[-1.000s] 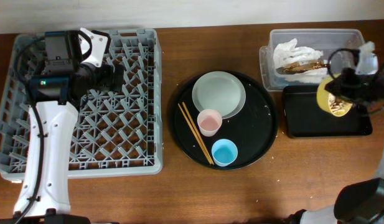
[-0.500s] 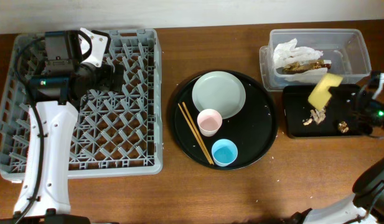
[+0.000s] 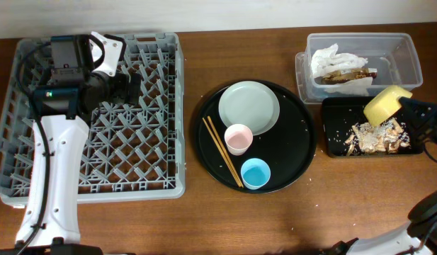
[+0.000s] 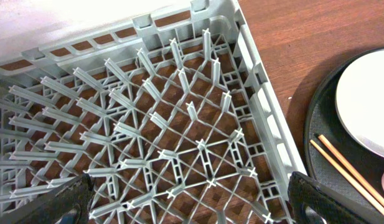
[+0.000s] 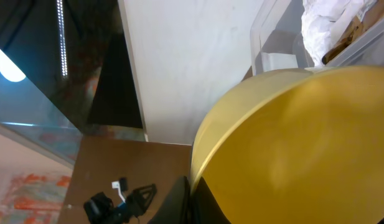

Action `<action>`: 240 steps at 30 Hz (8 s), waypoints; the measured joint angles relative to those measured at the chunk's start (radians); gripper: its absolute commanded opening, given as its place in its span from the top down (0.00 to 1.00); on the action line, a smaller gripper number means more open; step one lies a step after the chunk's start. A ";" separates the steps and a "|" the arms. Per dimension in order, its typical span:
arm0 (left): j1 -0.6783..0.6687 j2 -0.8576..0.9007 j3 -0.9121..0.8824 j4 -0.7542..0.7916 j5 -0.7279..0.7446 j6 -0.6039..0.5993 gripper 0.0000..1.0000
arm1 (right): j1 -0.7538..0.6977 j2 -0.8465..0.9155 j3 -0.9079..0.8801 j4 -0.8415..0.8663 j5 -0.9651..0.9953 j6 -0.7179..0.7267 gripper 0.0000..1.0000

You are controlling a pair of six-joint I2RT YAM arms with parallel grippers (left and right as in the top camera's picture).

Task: Sort waste into correct bins and load items into the dishwasher rack
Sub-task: 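Tip the yellow bowl over the black tray to dump scraps, then set the empty yellow bowl back on the round tray, then grasp the pink cup with the left gripper and lift it, then place the pink cup upside down in the dish rack, then grasp the blue cup with the right gripper and lift it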

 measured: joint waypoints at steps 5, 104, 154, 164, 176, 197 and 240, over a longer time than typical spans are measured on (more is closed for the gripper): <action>0.000 0.000 0.000 0.000 0.000 0.000 0.00 | 0.002 0.000 0.000 -0.033 -0.001 0.028 0.96; -0.670 0.470 0.034 -0.066 -0.087 -0.292 0.01 | 0.954 0.037 0.654 -0.595 1.035 0.042 0.36; -0.160 0.437 0.385 -0.379 1.359 0.027 0.01 | 1.138 -0.095 0.206 0.483 0.462 0.433 0.96; -0.167 0.438 0.383 -0.354 1.376 0.027 0.20 | 1.155 -0.094 0.208 0.453 0.462 0.433 0.96; -0.177 0.438 0.383 -0.331 1.424 0.026 0.43 | 1.101 -0.093 0.210 0.407 0.358 0.425 0.37; -0.228 0.426 0.451 -0.836 -0.147 -0.454 0.48 | 0.964 -0.082 0.212 -0.034 0.849 0.282 0.21; -0.231 0.267 0.223 -0.330 0.045 -0.526 0.01 | 0.985 -0.378 0.209 -0.574 1.114 0.126 0.38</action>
